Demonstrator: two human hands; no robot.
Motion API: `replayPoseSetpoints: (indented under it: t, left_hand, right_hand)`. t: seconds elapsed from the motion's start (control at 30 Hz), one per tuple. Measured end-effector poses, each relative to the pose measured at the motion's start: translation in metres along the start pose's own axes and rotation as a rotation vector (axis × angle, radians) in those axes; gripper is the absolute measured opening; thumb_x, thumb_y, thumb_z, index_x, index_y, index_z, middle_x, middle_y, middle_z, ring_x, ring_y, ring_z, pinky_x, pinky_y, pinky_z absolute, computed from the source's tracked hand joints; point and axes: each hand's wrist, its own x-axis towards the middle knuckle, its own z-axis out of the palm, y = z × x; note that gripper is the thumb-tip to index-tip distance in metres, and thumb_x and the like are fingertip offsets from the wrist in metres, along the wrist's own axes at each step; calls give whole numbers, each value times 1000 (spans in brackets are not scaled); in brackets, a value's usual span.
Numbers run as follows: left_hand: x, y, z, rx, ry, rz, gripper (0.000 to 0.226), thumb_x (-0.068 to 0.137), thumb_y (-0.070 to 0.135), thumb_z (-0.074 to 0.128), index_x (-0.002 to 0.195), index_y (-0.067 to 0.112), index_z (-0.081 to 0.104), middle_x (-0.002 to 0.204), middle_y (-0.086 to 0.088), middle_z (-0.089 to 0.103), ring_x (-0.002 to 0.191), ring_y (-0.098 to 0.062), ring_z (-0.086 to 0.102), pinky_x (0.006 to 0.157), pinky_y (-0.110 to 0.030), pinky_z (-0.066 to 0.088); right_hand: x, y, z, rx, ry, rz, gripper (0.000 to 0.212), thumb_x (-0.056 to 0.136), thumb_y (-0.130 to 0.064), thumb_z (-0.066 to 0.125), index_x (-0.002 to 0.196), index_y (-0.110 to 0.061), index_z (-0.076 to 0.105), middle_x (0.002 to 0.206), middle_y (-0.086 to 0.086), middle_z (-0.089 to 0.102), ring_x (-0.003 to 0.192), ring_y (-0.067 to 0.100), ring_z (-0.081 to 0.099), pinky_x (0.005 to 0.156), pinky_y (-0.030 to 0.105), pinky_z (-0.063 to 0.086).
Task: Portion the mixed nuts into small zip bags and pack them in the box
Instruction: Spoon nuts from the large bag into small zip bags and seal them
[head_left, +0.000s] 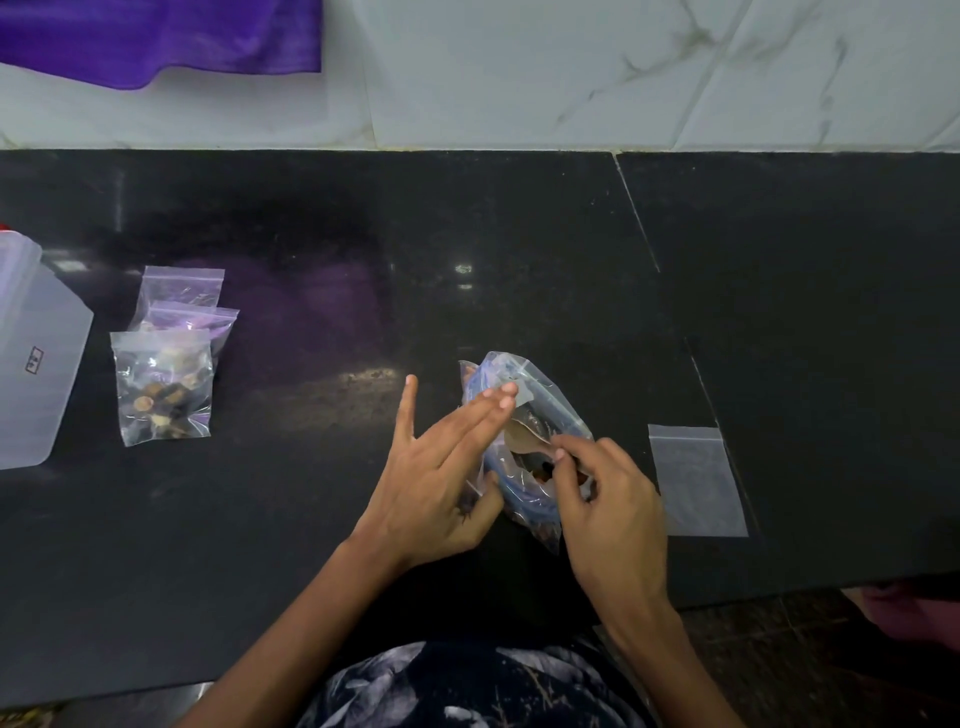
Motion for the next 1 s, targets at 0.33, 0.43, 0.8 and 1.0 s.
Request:
replayPoseSetpoints:
  t: [0.33,0.43,0.8,1.0]
  left_hand:
    - [-1,6,-3,-467,50,-376,93,69,26,64,148,17,16,153,17,28,142,-14,30,112,-55,29]
    - [-7,2,1,-523,14,-471,100,68,26,72,150,16,15,137,11,48,124,-13,52,104,-57,39]
    - [-13,1,17,-697,125,-577,44,69,24,75,104,2,59,126,-9,50,115,-24,58,91,-42,54]
    - [-11,4,12,-758,174,-632,40,67,17,78,96,5,54,121,-10,54,99,-29,64,77,-51,57]
  right_hand:
    - [6,4,-7,5,60,34,21,93,-21,54,107,-20,69,82,-14,56,69,-2,55,56,16,44]
    - [6,1,-6,-3,-19,23,22,94,-23,51,108,-22,67,86,-14,57,73,0,55,60,20,48]
    - [9,0,-4,299,-190,373,15,90,-26,58,99,-26,71,67,-21,65,66,-4,62,67,24,52]
    - [7,7,-7,541,-113,534,14,91,-21,58,89,-26,72,58,-11,62,56,-1,57,60,22,42]
